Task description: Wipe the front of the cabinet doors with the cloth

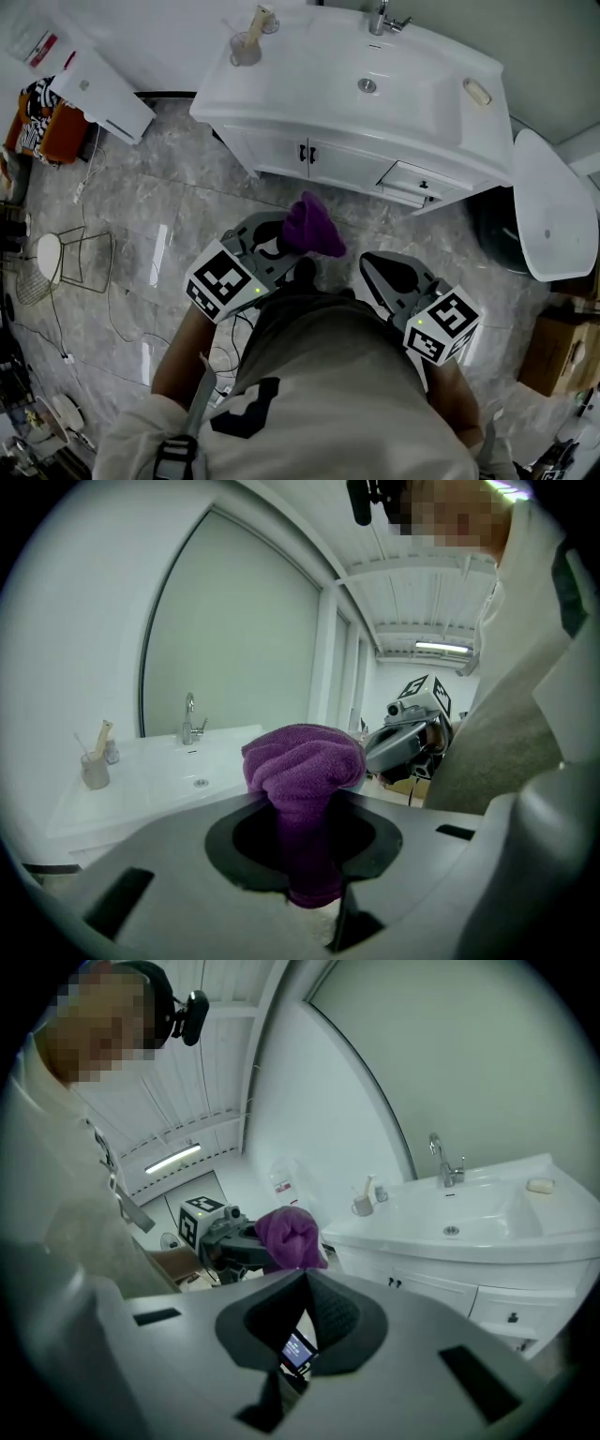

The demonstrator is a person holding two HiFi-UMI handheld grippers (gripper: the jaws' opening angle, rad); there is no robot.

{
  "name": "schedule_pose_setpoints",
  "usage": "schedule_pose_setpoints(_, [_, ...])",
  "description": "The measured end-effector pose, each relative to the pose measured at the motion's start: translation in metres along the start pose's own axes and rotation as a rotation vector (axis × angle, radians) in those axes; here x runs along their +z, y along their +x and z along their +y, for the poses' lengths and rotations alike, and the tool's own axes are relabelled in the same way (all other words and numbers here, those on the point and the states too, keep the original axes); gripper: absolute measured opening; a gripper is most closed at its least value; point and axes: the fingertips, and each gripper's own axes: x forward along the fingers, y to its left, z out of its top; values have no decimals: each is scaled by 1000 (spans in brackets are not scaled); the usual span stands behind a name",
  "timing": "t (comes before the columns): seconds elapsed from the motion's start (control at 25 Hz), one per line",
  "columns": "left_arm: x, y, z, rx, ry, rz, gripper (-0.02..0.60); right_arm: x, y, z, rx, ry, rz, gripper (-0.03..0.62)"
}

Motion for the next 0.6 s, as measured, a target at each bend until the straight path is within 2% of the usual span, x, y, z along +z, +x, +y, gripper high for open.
schedule_pose_setpoints(0.32, [13,12,-47,-23,-11,9,104,-19,-50,0,2,18,-31,9])
schedule_pose_setpoints(0.6, [-2,7,-76,82,-85,49,104,-47,-77,8,71,119,-27,9])
